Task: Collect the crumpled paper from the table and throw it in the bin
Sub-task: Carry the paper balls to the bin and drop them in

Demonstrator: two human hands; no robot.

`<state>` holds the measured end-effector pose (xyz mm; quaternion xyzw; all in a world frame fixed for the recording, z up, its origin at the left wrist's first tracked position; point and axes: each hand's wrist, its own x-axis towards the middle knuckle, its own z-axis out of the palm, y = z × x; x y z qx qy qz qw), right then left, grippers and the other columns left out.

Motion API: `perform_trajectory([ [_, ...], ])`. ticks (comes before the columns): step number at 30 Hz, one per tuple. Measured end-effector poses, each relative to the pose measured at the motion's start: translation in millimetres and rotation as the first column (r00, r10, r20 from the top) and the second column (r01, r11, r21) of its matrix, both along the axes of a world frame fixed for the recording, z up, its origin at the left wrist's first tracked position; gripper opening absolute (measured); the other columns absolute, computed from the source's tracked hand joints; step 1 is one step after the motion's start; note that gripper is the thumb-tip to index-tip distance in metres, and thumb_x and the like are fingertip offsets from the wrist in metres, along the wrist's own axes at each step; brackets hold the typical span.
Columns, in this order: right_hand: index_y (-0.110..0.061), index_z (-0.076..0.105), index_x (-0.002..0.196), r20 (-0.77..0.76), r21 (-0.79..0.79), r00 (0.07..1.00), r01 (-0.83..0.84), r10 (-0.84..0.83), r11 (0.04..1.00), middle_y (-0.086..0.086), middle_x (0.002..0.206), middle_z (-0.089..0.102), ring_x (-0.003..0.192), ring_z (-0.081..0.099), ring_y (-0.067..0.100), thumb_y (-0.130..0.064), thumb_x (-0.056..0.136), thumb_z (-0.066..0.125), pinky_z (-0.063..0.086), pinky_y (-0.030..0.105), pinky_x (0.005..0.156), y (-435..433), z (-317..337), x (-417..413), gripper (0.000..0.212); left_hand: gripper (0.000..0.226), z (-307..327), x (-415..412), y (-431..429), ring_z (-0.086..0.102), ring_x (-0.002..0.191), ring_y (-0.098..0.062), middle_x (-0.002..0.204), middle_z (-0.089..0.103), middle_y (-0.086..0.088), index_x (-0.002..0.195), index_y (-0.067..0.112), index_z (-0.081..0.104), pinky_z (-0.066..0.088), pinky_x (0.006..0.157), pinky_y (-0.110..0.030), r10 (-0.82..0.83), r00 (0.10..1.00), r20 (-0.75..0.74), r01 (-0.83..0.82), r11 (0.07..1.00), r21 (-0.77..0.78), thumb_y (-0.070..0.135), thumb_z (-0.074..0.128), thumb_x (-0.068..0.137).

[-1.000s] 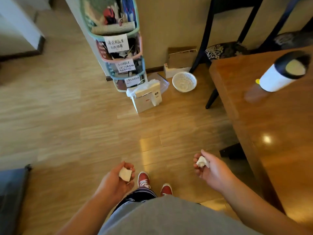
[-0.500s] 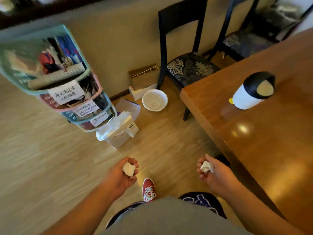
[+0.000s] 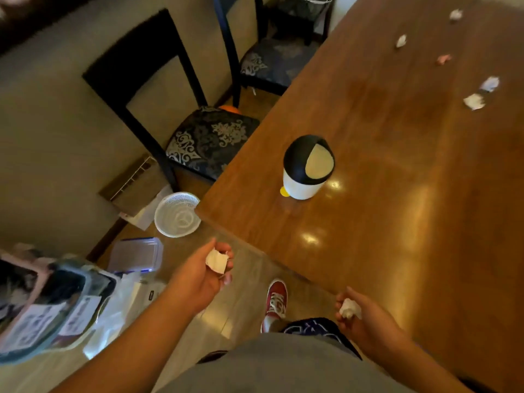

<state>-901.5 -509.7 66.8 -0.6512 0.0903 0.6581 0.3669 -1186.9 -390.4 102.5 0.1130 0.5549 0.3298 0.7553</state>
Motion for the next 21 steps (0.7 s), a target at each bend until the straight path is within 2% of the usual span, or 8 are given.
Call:
perform_trajectory([
  [5, -0.006, 0.059, 0.086, 0.008, 0.114, 1.0, -0.03, 0.029, 0.993, 0.009, 0.073, 0.058, 0.061, 0.054, 0.019, -0.02, 0.095, 0.047, 0.04, 0.028, 0.055, 69.7, 14.1, 18.2, 0.02, 0.032, 10.1, 33.9, 44.5, 0.055, 0.06, -0.015, 0.068, 0.061, -0.004, 0.082, 0.01, 0.061, 0.043, 0.041, -0.025, -0.077, 0.997, -0.005, 0.077, 0.997, 0.0, 0.035, 0.046, 0.096],
  [9, -0.004, 0.06, 0.086, 0.047, 0.172, 0.998, 0.024, -0.033, 0.985, 0.012, 0.076, 0.059, 0.064, 0.055, 0.021, -0.017, 0.095, 0.048, 0.039, 0.03, 0.059, 124.4, 33.1, 23.4, 0.019, 0.032, 15.9, 46.0, 72.5, 0.059, 0.057, -0.012, 0.066, 0.063, -0.002, 0.078, 0.013, 0.065, 0.047, 0.045, -0.023, -0.115, 0.993, -0.022, 0.115, 0.993, -0.022, 0.037, 0.05, 0.093],
  [13, -0.005, 0.062, 0.086, 0.184, 0.168, 0.982, 0.019, -0.05, 0.986, 0.012, 0.078, 0.061, 0.066, 0.058, 0.021, -0.013, 0.093, 0.049, 0.043, 0.03, 0.057, 167.1, 44.8, 27.4, 0.017, 0.035, 19.5, 57.3, 105.1, 0.061, 0.056, -0.013, 0.067, 0.064, -0.004, 0.074, 0.013, 0.069, 0.048, 0.044, -0.024, -0.154, 0.988, -0.004, 0.154, 0.988, -0.002, 0.037, 0.052, 0.091],
  [15, -0.007, 0.063, 0.085, 0.273, 0.194, 0.953, 0.075, -0.128, 0.978, 0.011, 0.081, 0.061, 0.067, 0.056, 0.019, -0.01, 0.091, 0.048, 0.042, 0.029, 0.057, 184.8, 55.7, 37.2, 0.016, 0.037, 20.7, 62.0, 123.1, 0.061, 0.057, -0.013, 0.068, 0.064, -0.004, 0.073, 0.013, 0.07, 0.048, 0.043, -0.024, -0.188, 0.982, -0.007, 0.188, 0.982, -0.001, 0.038, 0.051, 0.093],
  [18, -0.014, 0.063, 0.077, 0.422, 0.375, 0.834, 0.197, -0.356, 0.906, 0.01, 0.085, 0.062, 0.064, 0.057, 0.014, -0.011, 0.087, 0.047, 0.04, 0.028, 0.056, 203.6, 88.7, 63.4, 0.018, 0.037, 21.9, 67.6, 147.7, 0.061, 0.057, -0.013, 0.068, 0.064, -0.003, 0.073, 0.014, 0.07, 0.048, 0.044, -0.023, -0.259, 0.966, -0.012, 0.259, 0.966, -0.01, 0.038, 0.05, 0.094],
  [21, -0.033, 0.064, 0.068, 0.578, 0.597, 0.574, 0.187, -0.58, 0.78, -0.008, 0.072, 0.065, 0.061, 0.061, 0.003, -0.023, 0.084, 0.046, 0.046, 0.024, 0.055, 209.1, 133.3, 82.8, 0.026, 0.037, 23.5, 71.1, 168.5, 0.061, 0.056, -0.013, 0.067, 0.064, -0.003, 0.073, 0.014, 0.069, 0.048, 0.046, -0.023, -0.328, 0.944, -0.009, 0.328, 0.944, -0.025, 0.038, 0.05, 0.094],
])
